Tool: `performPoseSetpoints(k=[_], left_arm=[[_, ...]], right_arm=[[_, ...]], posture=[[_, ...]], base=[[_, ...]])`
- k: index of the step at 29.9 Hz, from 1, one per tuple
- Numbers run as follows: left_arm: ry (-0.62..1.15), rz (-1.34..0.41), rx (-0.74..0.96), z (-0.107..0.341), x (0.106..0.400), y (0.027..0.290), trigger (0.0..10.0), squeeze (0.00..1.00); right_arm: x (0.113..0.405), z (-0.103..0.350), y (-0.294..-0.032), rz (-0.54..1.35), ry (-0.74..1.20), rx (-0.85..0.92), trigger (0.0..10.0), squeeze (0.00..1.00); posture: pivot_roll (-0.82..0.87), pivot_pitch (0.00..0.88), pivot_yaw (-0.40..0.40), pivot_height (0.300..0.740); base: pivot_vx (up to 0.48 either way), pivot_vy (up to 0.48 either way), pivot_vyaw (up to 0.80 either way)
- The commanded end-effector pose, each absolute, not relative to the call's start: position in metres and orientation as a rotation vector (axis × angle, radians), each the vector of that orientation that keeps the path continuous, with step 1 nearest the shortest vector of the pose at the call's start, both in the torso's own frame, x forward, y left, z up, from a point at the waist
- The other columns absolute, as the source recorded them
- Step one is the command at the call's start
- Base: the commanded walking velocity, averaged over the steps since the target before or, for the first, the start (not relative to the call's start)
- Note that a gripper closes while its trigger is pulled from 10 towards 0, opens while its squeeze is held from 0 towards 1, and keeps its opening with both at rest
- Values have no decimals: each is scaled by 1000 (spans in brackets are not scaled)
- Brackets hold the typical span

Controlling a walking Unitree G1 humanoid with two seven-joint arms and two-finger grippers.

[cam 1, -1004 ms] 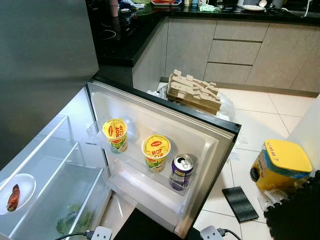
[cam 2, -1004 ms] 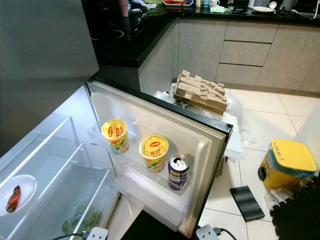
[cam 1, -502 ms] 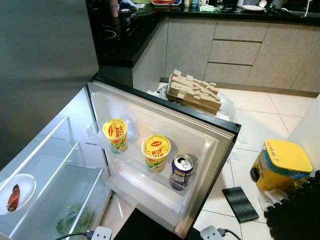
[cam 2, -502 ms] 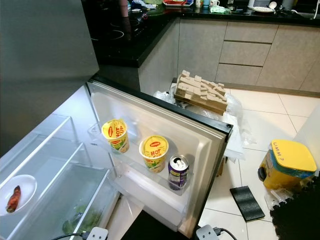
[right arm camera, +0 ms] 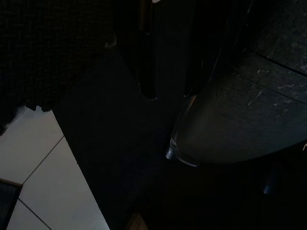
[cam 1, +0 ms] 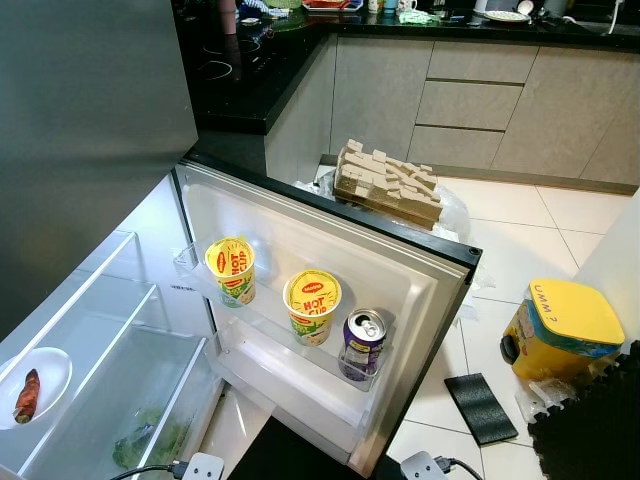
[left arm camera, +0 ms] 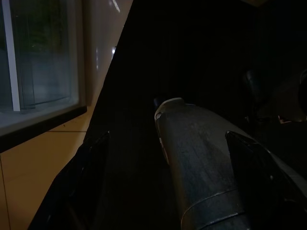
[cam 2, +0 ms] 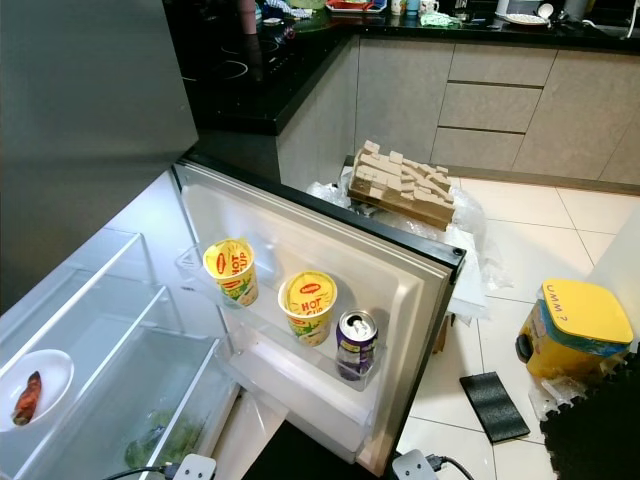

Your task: Restocking fridge

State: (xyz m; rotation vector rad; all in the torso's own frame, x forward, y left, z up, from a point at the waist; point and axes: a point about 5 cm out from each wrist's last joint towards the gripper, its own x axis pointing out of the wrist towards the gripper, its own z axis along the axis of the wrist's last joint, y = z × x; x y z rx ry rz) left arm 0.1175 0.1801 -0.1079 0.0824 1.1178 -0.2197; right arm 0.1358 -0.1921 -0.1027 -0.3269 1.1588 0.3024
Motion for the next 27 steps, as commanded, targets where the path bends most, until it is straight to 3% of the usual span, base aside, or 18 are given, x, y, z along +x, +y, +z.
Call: performPoseSetpoints(k=[1,27], left_arm=[[1171,-243,80,-112,104,179,10000,0],[1173,-245,84,-112,104,179,10000,0]], right_arm=[[132,-104,-192,297,1173,-320,10000,0],[130,-105,-193,294,1180,-317,10000,0]], posture=[[-23,0,-16,740],[-23,0,-14,740]], base=[[0,0,0],[0,0,0]])
